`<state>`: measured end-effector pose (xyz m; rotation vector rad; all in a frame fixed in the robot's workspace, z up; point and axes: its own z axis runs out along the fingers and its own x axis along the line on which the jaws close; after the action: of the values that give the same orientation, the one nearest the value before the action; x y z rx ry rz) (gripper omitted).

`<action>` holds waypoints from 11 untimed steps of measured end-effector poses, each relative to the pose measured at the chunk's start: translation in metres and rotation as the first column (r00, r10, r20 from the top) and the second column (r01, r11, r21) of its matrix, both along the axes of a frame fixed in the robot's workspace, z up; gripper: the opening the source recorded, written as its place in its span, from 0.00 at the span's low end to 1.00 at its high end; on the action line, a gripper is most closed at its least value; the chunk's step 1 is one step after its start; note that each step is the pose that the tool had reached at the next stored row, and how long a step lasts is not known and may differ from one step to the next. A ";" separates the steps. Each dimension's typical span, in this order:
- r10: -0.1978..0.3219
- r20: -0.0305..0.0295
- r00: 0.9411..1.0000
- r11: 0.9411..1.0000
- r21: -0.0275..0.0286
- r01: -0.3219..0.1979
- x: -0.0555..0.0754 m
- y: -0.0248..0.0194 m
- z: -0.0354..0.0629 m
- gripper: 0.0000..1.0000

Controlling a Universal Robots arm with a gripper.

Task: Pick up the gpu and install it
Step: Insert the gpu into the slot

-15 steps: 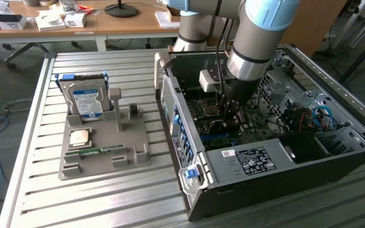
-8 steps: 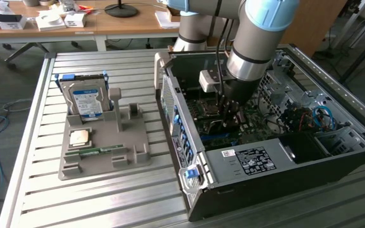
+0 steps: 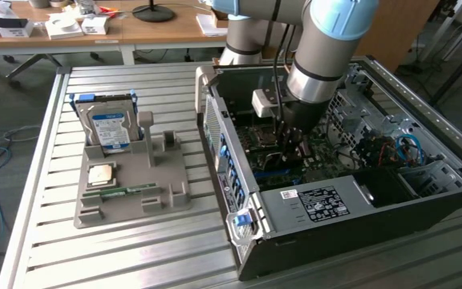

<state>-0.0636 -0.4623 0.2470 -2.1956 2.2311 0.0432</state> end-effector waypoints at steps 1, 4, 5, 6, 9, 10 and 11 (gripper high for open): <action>0.000 0.000 1.000 1.000 0.000 0.000 0.000 0.0000 -0.0002 0.27; 0.000 0.000 1.000 1.000 0.000 0.000 0.000 0.0000 -0.0002 0.27; 0.000 0.000 1.000 1.000 0.000 0.000 0.000 0.0000 -0.0002 0.27; 0.000 0.000 1.000 1.000 0.000 0.000 0.000 0.0000 -0.0002 0.27; 0.000 0.000 1.000 1.000 0.000 0.000 0.000 0.0000 -0.0004 0.27; 0.000 0.000 1.000 1.000 0.000 0.000 0.000 0.0000 -0.0004 0.27; 0.000 0.000 1.000 1.000 0.000 0.000 0.000 0.0000 -0.0004 0.27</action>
<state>-0.0636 -0.4624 0.2466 -2.1957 2.2313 0.0431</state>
